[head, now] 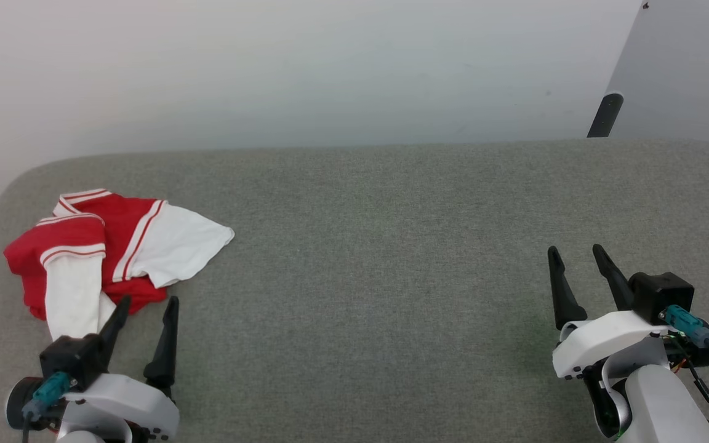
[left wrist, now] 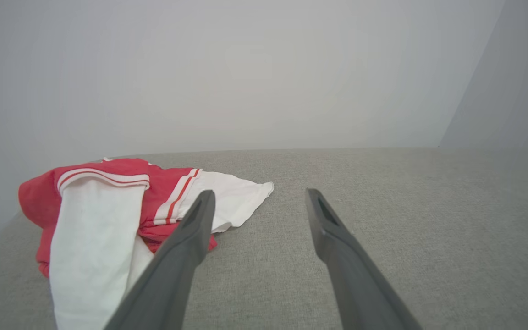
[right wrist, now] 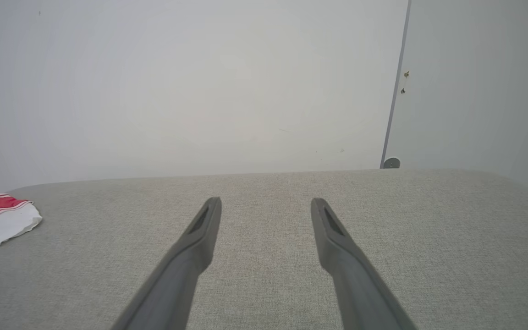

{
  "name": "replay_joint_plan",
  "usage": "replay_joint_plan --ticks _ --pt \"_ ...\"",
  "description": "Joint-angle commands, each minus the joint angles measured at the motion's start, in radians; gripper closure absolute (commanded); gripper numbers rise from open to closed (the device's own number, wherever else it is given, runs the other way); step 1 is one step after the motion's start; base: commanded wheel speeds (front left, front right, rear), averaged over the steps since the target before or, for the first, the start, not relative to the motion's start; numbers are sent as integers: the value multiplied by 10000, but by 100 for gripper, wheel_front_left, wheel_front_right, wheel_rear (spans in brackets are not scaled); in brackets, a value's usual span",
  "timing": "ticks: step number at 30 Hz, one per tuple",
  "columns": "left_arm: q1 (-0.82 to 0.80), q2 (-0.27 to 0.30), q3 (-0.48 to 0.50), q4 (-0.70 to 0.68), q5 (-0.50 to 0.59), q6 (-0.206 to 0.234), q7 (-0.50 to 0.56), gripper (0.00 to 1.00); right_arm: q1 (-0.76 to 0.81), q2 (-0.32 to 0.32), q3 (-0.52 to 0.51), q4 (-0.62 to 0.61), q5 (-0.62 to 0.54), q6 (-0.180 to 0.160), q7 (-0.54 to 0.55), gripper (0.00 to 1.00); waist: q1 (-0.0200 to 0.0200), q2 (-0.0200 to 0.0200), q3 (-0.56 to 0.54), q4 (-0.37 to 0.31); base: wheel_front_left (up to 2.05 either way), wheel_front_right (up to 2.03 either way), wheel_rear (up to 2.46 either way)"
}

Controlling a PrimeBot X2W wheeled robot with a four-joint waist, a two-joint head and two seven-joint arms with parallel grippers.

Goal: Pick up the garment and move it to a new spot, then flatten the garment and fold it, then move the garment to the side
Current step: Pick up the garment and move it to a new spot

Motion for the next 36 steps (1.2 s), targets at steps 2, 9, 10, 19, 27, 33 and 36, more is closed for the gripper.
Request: replay_joint_plan --ticks 2,9,10,19,27,33,36 --pt "-106 32 -27 100 51 -3 -41 0 -17 15 -20 33 -30 7 -73 0 0 0 -6 7 0 0 0" --pt "-97 -24 94 245 -225 -3 -41 0 68 15 -137 66 195 7 -73 0 0 0 -33 -4 0 0 0" --pt "-96 -20 90 258 -232 -3 -41 0 82 15 -150 66 200 7 -74 0 0 0 -36 -4 0 0 0" --pt "-257 -101 -122 417 -421 -2 -41 0 174 17 -263 47 238 7 -74 0 0 0 -10 329 0 0 0" --pt "-380 -111 -84 649 -467 -2 -41 0 91 17 -221 29 185 7 -74 0 0 0 -30 1352 0 0 0" --pt "-352 -288 89 787 -376 -2 -41 0 172 17 -60 101 272 8 -74 0 0 0 -63 2600 0 0 0" --pt "-299 -408 183 778 -328 -2 -41 0 181 17 44 188 292 8 -73 0 0 0 -56 3360 0 0 0"
